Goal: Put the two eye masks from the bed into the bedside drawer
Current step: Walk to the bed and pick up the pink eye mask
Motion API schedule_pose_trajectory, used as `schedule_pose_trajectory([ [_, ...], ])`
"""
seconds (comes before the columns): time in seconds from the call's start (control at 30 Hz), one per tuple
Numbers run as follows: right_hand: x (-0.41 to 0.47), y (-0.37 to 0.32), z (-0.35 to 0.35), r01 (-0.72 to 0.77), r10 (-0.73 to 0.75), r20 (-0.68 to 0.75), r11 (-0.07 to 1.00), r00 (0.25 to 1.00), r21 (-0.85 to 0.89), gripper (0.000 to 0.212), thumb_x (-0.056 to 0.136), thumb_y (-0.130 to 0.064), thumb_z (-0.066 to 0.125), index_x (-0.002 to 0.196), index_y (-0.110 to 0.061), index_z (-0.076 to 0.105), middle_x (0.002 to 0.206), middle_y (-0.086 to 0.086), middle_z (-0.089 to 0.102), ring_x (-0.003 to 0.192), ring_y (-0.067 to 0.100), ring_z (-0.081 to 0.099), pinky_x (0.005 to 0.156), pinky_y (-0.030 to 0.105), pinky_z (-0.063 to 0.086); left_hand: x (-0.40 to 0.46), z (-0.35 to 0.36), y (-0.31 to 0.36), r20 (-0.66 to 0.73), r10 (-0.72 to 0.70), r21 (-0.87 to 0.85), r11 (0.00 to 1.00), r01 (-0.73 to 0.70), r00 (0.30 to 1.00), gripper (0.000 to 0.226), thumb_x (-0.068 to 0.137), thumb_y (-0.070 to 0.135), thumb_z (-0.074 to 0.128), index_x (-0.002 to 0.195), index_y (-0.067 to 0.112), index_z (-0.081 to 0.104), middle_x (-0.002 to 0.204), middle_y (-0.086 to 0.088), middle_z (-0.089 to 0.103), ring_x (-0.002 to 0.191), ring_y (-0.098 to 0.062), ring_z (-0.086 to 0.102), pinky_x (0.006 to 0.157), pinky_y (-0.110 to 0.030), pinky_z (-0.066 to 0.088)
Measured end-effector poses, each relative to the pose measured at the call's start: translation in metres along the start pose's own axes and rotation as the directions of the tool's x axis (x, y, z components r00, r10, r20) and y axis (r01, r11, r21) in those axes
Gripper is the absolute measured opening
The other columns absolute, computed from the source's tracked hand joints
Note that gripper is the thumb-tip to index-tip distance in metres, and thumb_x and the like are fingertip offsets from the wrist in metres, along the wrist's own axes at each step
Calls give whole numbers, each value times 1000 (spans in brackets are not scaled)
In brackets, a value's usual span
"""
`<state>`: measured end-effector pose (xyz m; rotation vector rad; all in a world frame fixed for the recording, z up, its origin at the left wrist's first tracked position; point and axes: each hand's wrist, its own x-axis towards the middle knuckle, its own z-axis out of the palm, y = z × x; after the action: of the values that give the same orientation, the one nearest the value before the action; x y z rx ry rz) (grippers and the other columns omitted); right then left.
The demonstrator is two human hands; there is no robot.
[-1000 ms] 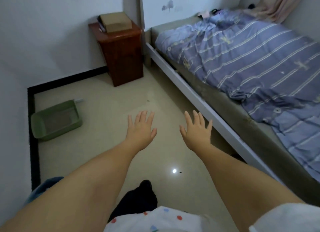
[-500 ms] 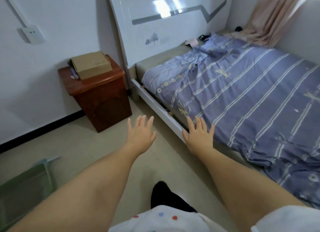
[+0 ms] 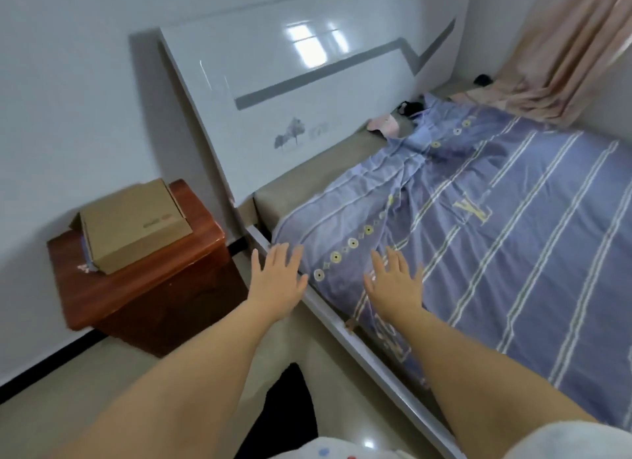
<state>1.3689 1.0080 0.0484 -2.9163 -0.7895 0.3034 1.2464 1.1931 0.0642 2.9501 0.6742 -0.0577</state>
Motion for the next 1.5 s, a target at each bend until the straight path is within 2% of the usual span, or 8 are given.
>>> schedule_pose_trajectory([
  [0.13,85,-5,-18,-83,83,-4,996,997,36,57,95,-48,19,146,-28,5,158,6,8,145,23,2,114,58,0,105,-16,-18,59,132,85,987,-137,989,59,94,43,33,146,21,13,152,-10,23,142,-25,16,115,-57,10],
  [0.47,313,62,-26,-306,300,113,951,947,44,54,96,-44,19,145,-25,8,157,5,9,144,24,3,114,59,3,368,4,24,272,304,-144,951,-274,913,58,95,37,37,145,17,18,152,-13,22,136,-31,27,110,-43,29],
  [0.83,580,94,58,-294,265,237,951,935,95,42,95,-28,27,134,-15,34,150,7,26,138,25,20,112,54,17,639,130,85,432,179,-488,871,62,884,46,97,29,40,137,8,35,140,-22,42,123,-37,46,102,-49,40],
  [1.03,659,136,133,-347,333,136,932,933,102,46,94,-29,29,139,-20,29,155,2,19,144,21,6,113,59,5,763,208,138,395,100,-639,744,195,913,38,96,30,40,126,7,48,123,-16,59,110,-34,55,91,-36,42],
  [1.13,654,139,153,-329,342,-60,931,938,155,49,90,-33,37,139,-23,37,151,0,32,143,21,15,114,57,0,807,225,161,416,24,-736,596,322,909,40,95,33,41,123,4,50,124,-16,59,112,-32,54,90,-33,41],
  [1.27,656,144,157,-324,345,-112,930,932,174,49,84,-35,37,131,-22,46,144,4,44,138,26,27,113,56,5,863,227,190,522,-106,-832,155,532,847,52,91,43,48,127,5,46,130,-19,55,116,-34,54,102,-47,44],
  [1.37,656,144,155,-321,341,-112,933,933,164,50,83,-35,36,130,-21,47,143,5,45,137,28,30,113,56,6,898,226,203,575,-167,-818,-116,563,801,52,90,37,53,129,4,46,124,-17,60,100,-31,61,95,-42,50],
  [1.5,656,143,154,-314,336,-129,935,933,165,50,81,-34,37,127,-19,50,141,6,48,135,30,35,111,56,8,913,220,199,605,-166,-797,-125,592,779,33,92,24,53,116,2,57,107,-13,64,83,-25,59,84,-37,53],
])
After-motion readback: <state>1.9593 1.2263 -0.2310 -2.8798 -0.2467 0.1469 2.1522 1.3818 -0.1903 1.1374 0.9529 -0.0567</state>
